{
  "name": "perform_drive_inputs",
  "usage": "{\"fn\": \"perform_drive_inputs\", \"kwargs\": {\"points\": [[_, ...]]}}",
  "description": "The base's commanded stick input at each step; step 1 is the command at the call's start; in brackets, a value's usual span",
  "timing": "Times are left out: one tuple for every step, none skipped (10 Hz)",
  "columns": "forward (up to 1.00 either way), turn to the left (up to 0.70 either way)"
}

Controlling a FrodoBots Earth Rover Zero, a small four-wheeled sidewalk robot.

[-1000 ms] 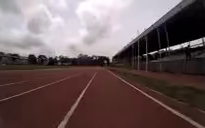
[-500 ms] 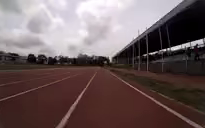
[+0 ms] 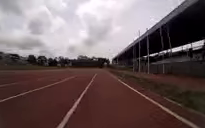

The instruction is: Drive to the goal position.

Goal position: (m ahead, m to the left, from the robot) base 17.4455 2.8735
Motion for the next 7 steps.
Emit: {"fn": "perform_drive_inputs", "kwargs": {"points": [[0.7,0.0],[0.7,0.0],[0.7,0.0],[0.7,0.0],[0.7,-0.03],[0.7,-0.06],[0.7,-0.07]]}}
